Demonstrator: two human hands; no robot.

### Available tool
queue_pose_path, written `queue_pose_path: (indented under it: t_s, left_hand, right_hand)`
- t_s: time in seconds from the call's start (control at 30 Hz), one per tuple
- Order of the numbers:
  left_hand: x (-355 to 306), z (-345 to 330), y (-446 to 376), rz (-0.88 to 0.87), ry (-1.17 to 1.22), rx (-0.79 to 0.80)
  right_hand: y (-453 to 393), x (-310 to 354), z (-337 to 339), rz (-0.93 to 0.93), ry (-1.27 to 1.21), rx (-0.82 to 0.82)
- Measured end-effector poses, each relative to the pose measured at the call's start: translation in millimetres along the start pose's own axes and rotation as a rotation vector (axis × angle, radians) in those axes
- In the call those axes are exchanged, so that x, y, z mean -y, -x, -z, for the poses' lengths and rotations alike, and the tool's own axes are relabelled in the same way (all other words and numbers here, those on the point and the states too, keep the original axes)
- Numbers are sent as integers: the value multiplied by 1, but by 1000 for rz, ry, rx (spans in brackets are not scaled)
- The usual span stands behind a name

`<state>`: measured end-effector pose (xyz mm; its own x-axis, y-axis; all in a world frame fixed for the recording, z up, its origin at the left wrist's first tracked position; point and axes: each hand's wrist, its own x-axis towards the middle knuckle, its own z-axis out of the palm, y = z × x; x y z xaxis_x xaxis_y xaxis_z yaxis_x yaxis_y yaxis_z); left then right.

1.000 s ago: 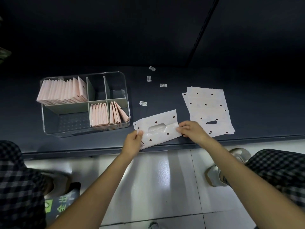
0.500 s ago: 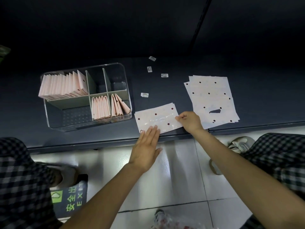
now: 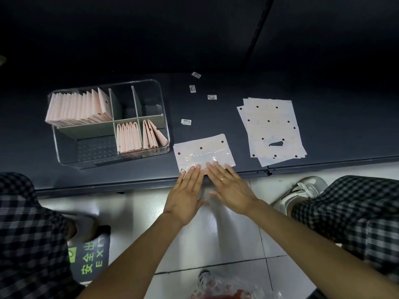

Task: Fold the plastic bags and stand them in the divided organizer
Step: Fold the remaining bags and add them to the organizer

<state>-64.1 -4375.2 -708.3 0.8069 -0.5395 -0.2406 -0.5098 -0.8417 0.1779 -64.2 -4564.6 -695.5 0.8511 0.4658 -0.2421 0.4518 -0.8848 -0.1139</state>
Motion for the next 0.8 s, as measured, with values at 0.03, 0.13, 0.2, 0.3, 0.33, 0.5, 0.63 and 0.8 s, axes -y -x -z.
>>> queue_pose_path:
  t_s: [0.03,0.13,0.2,0.3,0.33,0.5,0.63,0.8]
  left_hand:
    - [1,0,0,-4,-6,-6]
    - [4,2,1,-20,-9,-12]
    - [6,4,0,-20,28,-29]
    - [12,10,-2,8,92,-70]
    - [14,12,-3,14,114,-80]
    - [15,20,-12,29,208,-172]
    - [17,23,-17,47,213,-249]
    - [29,27,-22,135,277,-334]
  right_hand:
    - [5,-6,-3,-15,34,10]
    - [18,-24,-5,-81,58,-18]
    - [21,-32,-2,-145,54,-82]
    - [12,-32,10,-183,61,-314]
    - [7,-33,14,-173,41,-400]
    - [-9,-42,20,-66,-45,-499]
    - [-17,-52,25,111,48,-456]
    - [-17,-63,35,2,-271,-209]
